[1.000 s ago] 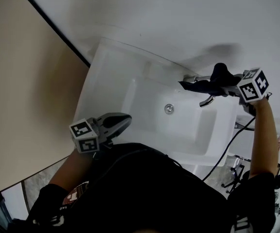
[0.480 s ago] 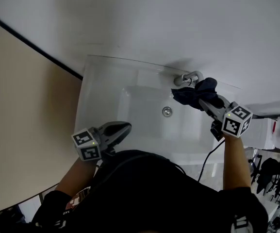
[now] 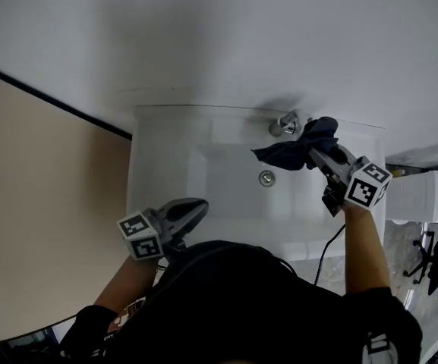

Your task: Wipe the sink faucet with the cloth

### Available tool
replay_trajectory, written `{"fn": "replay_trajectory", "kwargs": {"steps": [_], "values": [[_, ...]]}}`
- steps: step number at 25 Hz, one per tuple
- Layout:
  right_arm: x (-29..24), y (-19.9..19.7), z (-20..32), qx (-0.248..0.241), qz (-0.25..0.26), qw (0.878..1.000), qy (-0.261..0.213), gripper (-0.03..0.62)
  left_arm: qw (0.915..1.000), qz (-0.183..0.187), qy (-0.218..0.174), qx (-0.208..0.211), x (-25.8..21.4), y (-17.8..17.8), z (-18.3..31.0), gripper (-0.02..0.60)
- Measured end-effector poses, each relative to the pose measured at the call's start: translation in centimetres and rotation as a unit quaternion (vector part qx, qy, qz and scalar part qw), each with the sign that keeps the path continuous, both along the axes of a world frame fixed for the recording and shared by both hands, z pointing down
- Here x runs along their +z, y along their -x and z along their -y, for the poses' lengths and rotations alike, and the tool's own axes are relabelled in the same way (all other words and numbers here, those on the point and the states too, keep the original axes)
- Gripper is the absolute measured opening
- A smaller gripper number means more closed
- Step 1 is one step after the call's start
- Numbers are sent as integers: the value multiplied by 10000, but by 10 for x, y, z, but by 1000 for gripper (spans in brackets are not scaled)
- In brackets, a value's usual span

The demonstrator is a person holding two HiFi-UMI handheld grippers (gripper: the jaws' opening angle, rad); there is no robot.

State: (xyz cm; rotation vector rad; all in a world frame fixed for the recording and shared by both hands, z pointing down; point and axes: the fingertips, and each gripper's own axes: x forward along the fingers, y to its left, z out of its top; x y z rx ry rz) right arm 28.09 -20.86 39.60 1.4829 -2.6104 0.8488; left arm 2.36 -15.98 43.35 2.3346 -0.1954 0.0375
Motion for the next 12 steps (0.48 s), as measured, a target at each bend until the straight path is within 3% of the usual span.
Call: {"fn": "replay_trajectory", "kwargs": {"steps": [2,5,12], "values": [[-6,-15,23,145,88,9998,-134,66,10000,58,-5,11,1,-3,-1,-2],[-5,-25,59,132,-188,9996,-166,66,9999,97,-31,90,3,-10,-5,-2],[20,-40,107,351,-151,9992,113,64,9996,209,-57,173,2,-21,-14,-2]]}}
